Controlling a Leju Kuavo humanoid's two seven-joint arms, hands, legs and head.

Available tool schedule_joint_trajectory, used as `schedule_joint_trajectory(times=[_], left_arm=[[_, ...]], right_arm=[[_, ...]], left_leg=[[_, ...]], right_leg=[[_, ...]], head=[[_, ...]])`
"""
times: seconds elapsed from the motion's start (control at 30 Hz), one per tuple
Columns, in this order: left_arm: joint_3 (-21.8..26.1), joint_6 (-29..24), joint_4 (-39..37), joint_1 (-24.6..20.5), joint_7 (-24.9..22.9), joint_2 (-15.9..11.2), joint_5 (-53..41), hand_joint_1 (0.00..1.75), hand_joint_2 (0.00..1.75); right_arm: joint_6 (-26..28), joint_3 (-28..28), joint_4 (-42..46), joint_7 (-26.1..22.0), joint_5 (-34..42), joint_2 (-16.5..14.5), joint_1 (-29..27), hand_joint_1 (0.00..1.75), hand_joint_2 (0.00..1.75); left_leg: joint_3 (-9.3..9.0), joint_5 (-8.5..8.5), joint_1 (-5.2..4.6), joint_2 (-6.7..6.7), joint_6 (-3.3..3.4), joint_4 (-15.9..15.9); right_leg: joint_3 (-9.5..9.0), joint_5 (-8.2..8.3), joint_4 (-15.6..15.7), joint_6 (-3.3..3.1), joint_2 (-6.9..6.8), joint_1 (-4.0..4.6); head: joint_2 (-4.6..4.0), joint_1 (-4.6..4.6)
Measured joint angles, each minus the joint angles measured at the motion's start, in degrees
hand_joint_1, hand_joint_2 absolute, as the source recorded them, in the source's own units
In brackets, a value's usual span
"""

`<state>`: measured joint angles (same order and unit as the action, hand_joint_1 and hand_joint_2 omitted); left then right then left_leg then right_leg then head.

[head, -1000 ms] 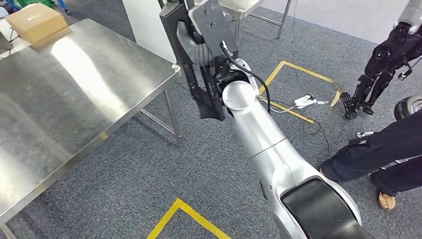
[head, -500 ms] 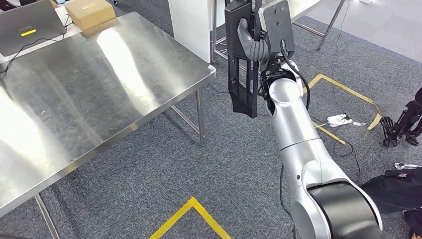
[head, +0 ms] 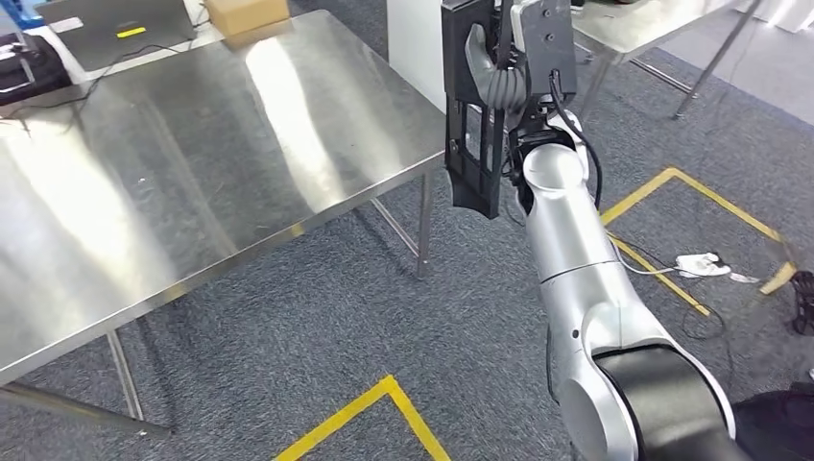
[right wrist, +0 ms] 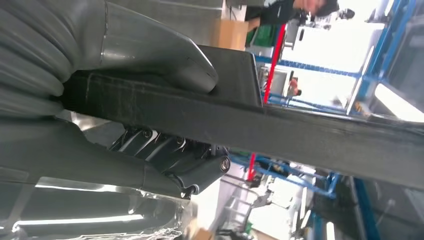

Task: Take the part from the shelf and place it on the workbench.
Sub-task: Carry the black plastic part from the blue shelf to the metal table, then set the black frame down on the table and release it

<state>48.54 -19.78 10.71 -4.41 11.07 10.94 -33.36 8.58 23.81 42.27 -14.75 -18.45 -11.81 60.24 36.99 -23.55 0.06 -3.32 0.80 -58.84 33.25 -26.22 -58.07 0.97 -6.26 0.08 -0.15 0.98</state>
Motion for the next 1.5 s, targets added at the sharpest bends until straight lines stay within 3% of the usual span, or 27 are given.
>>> schedule_joint_trajectory(times=[0.03,0.1,0.17,0.23,0.27,0.3,0.33,0.4,0.47,0.53,0.57,0.63,0.7,0.77,0.8,0.83,0.9,0.97,1.07,1.13,1.2,1.27,1.3,1.33,1.4,1.47,1.5], left_arm=[[0.0,0.0,0.0,0.0,0.0,0.0,0.0,0.00,1.75],[0.0,0.0,0.0,0.1,0.0,0.0,0.0,0.00,1.75],[0.0,0.0,0.0,0.1,-0.1,0.0,0.0,0.00,1.75],[0.0,0.1,0.0,0.0,-0.1,0.0,0.0,0.00,1.75],[0.0,0.1,0.0,0.0,-0.1,0.0,0.0,0.00,1.75],[0.0,0.1,0.0,0.1,-0.1,0.0,0.0,0.00,1.75],[0.0,0.1,0.0,0.1,-0.1,0.0,0.0,0.00,1.75],[0.0,0.2,0.0,0.1,-0.1,0.0,0.0,0.00,1.75],[0.0,0.3,0.0,0.2,-0.1,0.0,0.0,0.00,1.75],[0.0,0.2,0.0,0.4,-0.2,0.0,0.0,0.00,1.75],[0.0,0.1,0.0,0.5,-0.2,0.0,0.1,0.00,1.75],[0.0,0.1,0.0,0.5,-0.2,0.0,0.1,0.00,1.75],[0.0,0.4,0.0,0.4,-0.3,0.0,0.1,0.00,1.75],[0.0,1.0,0.0,0.4,-0.4,0.0,0.1,0.00,1.75],[0.0,1.2,0.0,0.4,-0.4,0.0,0.1,0.00,1.75],[0.0,1.4,0.0,0.4,-0.4,-0.1,0.1,0.00,1.75],[0.0,1.6,0.0,0.3,-0.5,-0.2,0.0,0.00,1.75],[0.0,1.8,0.0,0.2,-0.5,-0.3,0.0,0.00,1.75],[0.0,1.8,0.0,0.2,-0.6,-0.3,-0.1,0.00,1.75],[0.0,1.8,0.0,0.2,-0.7,-0.3,-0.2,0.00,1.75],[0.0,1.7,0.0,0.1,-0.7,-0.3,-0.2,0.00,1.75],[0.1,1.7,0.0,0.0,-0.7,-0.3,-0.2,0.00,1.75],[0.1,1.7,0.0,0.0,-0.7,-0.3,-0.2,0.00,1.75],[0.1,1.7,0.0,0.0,-0.7,-0.3,-0.2,0.00,1.75],[0.1,1.8,0.0,0.1,-0.7,-0.3,-0.1,0.00,1.75],[0.2,1.8,0.0,0.0,-0.7,-0.3,-0.2,0.00,1.75],[0.2,1.8,0.0,0.1,-0.7,-0.3,-0.2,0.00,1.75]], right_arm=[[0.0,-0.1,-0.1,-0.2,0.0,-0.1,0.1,1.75,1.75],[0.0,-0.2,-0.3,-0.3,-0.1,-0.3,0.1,1.75,1.75],[0.0,-0.5,-0.5,-0.4,-0.1,-0.2,0.1,1.75,1.75],[-0.1,-0.8,-0.9,-0.4,-0.1,0.0,0.0,1.75,1.75],[-0.1,-0.9,-1.1,-0.4,-0.1,0.1,-0.1,1.75,1.75],[-0.1,-1.0,-1.2,-0.4,-0.1,0.1,-0.1,1.75,1.75],[-0.1,-1.0,-1.3,-0.4,-0.1,0.2,-0.1,1.75,1.75],[-0.1,-1.1,-1.3,-0.4,-0.1,0.2,0.0,1.75,1.75],[-0.2,-1.1,-1.4,-0.5,-0.3,0.1,0.1,1.75,1.75],[-0.3,-1.2,-1.5,-0.5,-0.6,-0.2,0.0,1.75,1.75],[-0.3,-1.2,-1.6,-0.6,-0.7,-0.4,0.0,1.75,1.75],[-0.3,-1.4,-1.6,-0.8,-0.9,-0.8,0.1,1.75,1.75],[-0.3,-1.4,-1.6,-0.9,-1.1,-0.9,0.0,1.75,1.75],[-0.3,-1.4,-1.8,-1.0,-1.4,-0.8,-0.2,1.75,1.75],[-0.3,-1.5,-1.9,-1.0,-1.6,-0.8,-0.3,1.75,1.75],[-0.3,-1.5,-1.9,-1.0,-1.8,-0.8,-0.4,1.75,1.75],[-0.3,-1.5,-1.9,-1.0,-2.2,-0.8,-0.4,1.75,1.75],[-0.3,-1.7,-1.9,-1.0,-2.7,-0.7,-0.3,1.75,1.75],[-0.3,-2.1,-1.9,-1.0,-3.3,-0.7,-0.3,1.75,1.75],[-0.4,-2.3,-1.9,-1.1,-3.7,-0.7,-0.3,1.75,1.75],[-0.4,-2.6,-2.0,-1.1,-3.9,-0.6,-0.4,1.75,1.75],[-0.4,-2.8,-2.3,-1.1,-4.1,-0.3,-0.7,1.75,1.75],[-0.4,-2.8,-2.5,-1.1,-4.3,-0.3,-0.8,1.75,1.75],[-0.4,-2.9,-2.6,-1.2,-4.5,-0.2,-0.9,1.75,1.75],[-0.3,-3.0,-2.6,-1.4,-4.7,-0.2,-0.9,1.75,1.75],[-0.2,-3.2,-2.6,-1.6,-4.6,-0.1,-0.9,1.75,1.75],[-0.2,-3.3,-2.7,-1.6,-4.6,-0.1,-1.0,1.75,1.75]], left_leg=[[-0.04,0.09,0.04,0.75,0.40,0.1],[-0.25,0.36,0.18,2.09,1.19,0.4],[-0.35,0.52,0.35,3.38,1.82,0.5],[-0.35,0.51,0.39,5.07,2.07,0.5],[-0.35,0.51,0.39,6.00,2.08,0.5],[-0.37,0.52,0.38,6.92,2.06,0.5],[-0.40,0.52,0.38,7.77,2.04,0.5],[-0.37,0.53,0.33,9.30,1.85,0.4],[-0.13,0.59,0.33,10.46,1.34,0.3],[0.14,0.74,0.48,11.41,0.61,0.5],[0.30,0.58,0.48,11.06,0.26,0.3],[1.61,-1.24,0.31,8.16,-0.39,-2.5],[4.96,-4.66,0.46,4.73,-0.94,-9.5],[7.93,-6.27,0.83,3.71,-1.37,-15.1],[8.01,-5.56,0.99,3.49,-1.52,-14.9],[6.87,-3.93,1.12,3.06,-1.61,-12.5],[2.70,-0.51,1.01,0.71,-1.56,-4.7],[0.35,0.60,0.65,-0.76,-0.94,-0.2],[0.33,0.49,0.44,1.05,0.30,0.2],[0.14,0.78,0.60,2.34,1.10,0.6],[0.08,0.95,0.72,3.70,1.62,0.7],[0.09,0.96,0.71,5.42,1.77,0.7],[0.09,0.97,0.70,6.32,1.77,0.6],[0.07,0.98,0.70,7.19,1.75,0.6],[0.08,1.03,0.68,8.79,1.58,0.5],[0.30,1.09,0.57,10.08,1.13,0.4],[0.45,1.17,0.59,10.59,0.80,0.4]], right_leg=[[-0.11,-0.17,0.0,0.28,-0.36,0.02],[0.49,-1.31,-1.7,0.68,1.31,-0.19],[3.41,-4.04,-7.8,0.55,4.48,-0.61],[7.31,-6.52,-15.4,0.58,5.77,-0.75],[8.34,-6.68,-17.0,0.82,5.96,-0.75],[8.28,-5.92,-16.3,1.18,6.13,-0.74],[7.07,-4.33,-13.3,1.57,6.49,-0.77],[3.35,-0.79,-4.9,1.99,8.44,-0.93],[1.35,0.79,-0.6,1.72,9.59,-0.94],[1.13,0.91,-0.2,1.07,8.66,-0.94],[0.94,1.03,0.0,0.71,8.11,-1.07],[0.51,1.22,0.5,-0.27,6.90,-1.48],[0.25,1.05,0.6,-0.93,5.70,-1.31],[0.13,0.87,0.6,-1.15,4.35,-1.17],[0.08,0.76,0.5,-1.18,3.69,-1.15],[-0.01,0.64,0.5,-1.12,3.05,-1.15],[-0.30,0.25,0.4,-0.72,1.92,-0.94],[-0.53,-0.12,0.4,-0.15,0.89,-0.42],[-0.79,-0.70,0.3,0.72,-0.35,-0.04],[0.21,-2.18,-2.1,1.01,1.85,-0.33],[3.53,-5.08,-9.1,0.78,4.89,-0.68],[7.09,-7.03,-15.8,0.89,5.84,-0.71],[7.70,-6.80,-16.5,1.19,5.99,-0.70],[7.17,-5.69,-14.8,1.60,6.17,-0.73],[3.88,-2.24,-6.9,2.34,7.85,-1.08],[1.28,-0.08,-1.2,2.27,9.39,-1.30],[0.92,0.13,-0.5,1.95,9.55,-1.20]], head=[[0.00,-0.10],[0.00,-0.18],[0.00,-0.32],[0.00,-0.39],[0.00,-0.41],[0.00,-0.43],[0.00,-0.44],[0.00,-0.45],[0.00,-0.41],[0.00,-0.42],[0.00,-0.41],[0.00,0.03],[0.00,0.43],[0.00,0.43],[0.00,0.45],[0.00,0.46],[0.00,0.50],[0.00,0.34],[0.00,0.10],[0.00,0.04],[0.00,-0.10],[0.00,-0.20],[0.00,-0.25],[0.00,-0.28],[0.00,-0.36],[0.00,-0.32],[0.00,-0.30]])
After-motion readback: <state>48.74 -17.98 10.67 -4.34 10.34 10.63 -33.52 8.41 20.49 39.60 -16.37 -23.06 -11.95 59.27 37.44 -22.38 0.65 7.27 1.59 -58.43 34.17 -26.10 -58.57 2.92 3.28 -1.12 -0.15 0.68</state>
